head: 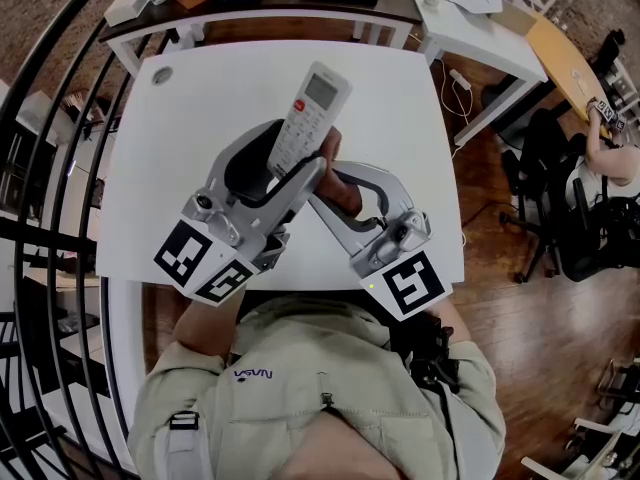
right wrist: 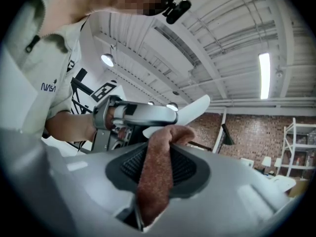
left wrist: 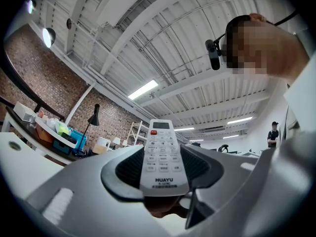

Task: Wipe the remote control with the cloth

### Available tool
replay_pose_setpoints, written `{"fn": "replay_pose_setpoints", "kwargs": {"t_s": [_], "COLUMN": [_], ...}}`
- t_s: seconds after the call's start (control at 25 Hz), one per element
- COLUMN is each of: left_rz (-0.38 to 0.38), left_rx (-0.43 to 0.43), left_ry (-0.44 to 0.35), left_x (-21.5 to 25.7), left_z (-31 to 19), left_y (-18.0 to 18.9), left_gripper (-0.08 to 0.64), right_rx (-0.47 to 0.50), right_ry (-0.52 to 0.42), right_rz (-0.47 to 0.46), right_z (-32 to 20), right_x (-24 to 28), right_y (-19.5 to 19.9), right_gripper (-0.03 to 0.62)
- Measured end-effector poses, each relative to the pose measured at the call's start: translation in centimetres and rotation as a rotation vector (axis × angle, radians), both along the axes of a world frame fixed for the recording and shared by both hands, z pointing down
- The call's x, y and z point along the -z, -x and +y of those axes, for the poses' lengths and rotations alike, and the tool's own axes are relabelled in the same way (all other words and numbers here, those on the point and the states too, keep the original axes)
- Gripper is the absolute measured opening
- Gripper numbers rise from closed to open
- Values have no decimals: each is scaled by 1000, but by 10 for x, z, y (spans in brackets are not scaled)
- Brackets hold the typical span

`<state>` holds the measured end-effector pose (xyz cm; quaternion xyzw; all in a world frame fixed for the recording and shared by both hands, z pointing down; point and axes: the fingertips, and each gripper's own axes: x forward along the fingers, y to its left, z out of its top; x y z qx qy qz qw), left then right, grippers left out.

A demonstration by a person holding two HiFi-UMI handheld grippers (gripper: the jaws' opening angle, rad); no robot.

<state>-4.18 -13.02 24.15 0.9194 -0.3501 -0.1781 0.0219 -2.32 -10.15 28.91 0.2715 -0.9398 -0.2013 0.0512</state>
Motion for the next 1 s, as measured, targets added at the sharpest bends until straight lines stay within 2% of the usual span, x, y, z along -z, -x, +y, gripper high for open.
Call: {"fn": "replay_pose_setpoints", "kwargs": {"t_s": [0.12, 0.24, 0.32, 0.52, 0.6, 0.72, 0.88, 1.0], "left_rz": [-58, -206, -285, -583, -630, -669, -720, -734], "left_rx": [56, 188, 272, 385, 416, 450, 478, 486], "left_ry": [-49, -132, -149, -213, -241, -277, -281, -279], "left_x": [1, 2, 0, -21, -23, -22, -29, -36], "left_z": [1, 1, -2, -8, -8, -9, -12, -13], "left_y": [3, 3, 0, -6, -10, -14, -15, -15], "left_gripper": [242, 242, 241, 241, 242, 241, 241, 241], "right_rx": [-45, -153, -233, -330, -329, -301, -208, -151], "right_ry": [-9, -35, -78, -222, -238, -221, -245, -284], "right_rz": [1, -78, -130, -166, -116, 11, 201, 278], "right_z": [-8, -23, -32, -29, -26, -22, -10, -3], "right_x": [4, 25, 44, 79, 74, 52, 25, 18], "right_y": [-7, -30, -50, -71, -64, -46, -20, -8], "right_gripper": [107, 107, 107, 107, 107, 107, 107, 106]}}
